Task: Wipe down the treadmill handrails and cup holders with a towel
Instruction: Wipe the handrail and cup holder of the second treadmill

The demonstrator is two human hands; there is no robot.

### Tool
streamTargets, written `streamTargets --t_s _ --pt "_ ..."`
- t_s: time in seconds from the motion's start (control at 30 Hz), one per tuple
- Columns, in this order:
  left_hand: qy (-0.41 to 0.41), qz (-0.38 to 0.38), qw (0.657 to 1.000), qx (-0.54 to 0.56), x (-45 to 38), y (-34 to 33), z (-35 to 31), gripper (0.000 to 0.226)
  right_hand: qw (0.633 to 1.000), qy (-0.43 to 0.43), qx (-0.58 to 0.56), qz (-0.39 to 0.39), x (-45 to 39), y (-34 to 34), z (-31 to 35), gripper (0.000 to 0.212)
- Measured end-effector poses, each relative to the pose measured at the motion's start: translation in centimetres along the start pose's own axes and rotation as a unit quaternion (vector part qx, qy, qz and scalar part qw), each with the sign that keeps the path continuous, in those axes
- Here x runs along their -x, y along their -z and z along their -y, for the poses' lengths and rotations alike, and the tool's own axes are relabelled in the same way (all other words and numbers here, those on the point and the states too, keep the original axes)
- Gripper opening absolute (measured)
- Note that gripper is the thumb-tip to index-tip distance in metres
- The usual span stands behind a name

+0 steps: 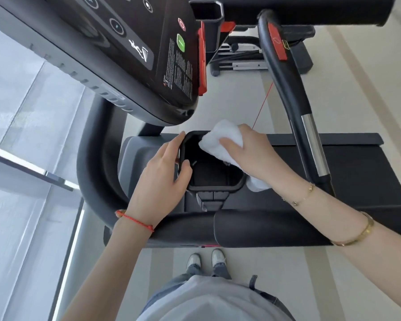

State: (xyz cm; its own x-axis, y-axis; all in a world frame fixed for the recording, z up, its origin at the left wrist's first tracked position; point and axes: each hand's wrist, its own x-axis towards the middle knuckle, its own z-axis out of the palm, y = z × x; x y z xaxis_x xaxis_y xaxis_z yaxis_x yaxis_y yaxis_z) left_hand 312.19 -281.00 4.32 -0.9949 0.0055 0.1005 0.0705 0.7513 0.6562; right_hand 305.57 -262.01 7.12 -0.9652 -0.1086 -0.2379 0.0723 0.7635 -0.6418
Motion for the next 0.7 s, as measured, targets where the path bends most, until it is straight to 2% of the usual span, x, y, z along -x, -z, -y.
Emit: streamTargets --t_s 0.3,0.5,0.7 --pt "0.003 -0.008 0.999 0.031 -0.1 0.0 -0.1 0.055 0.998 -0.032 -0.038 0.037 3.6 -0.7 -1.7 0.05" --pt "-0.002 -0.01 0.999 0.031 -0.1 0.1 -0.2 0.055 0.998 0.049 -0.02 0.026 -0.3 0.9 -0.8 0.045" --pt "-0.017 -0.005 0.999 0.029 0.6 0.6 -0.1 0.053 0.989 0.131 -0.062 0.027 1.7 1.8 -2.7 0.041"
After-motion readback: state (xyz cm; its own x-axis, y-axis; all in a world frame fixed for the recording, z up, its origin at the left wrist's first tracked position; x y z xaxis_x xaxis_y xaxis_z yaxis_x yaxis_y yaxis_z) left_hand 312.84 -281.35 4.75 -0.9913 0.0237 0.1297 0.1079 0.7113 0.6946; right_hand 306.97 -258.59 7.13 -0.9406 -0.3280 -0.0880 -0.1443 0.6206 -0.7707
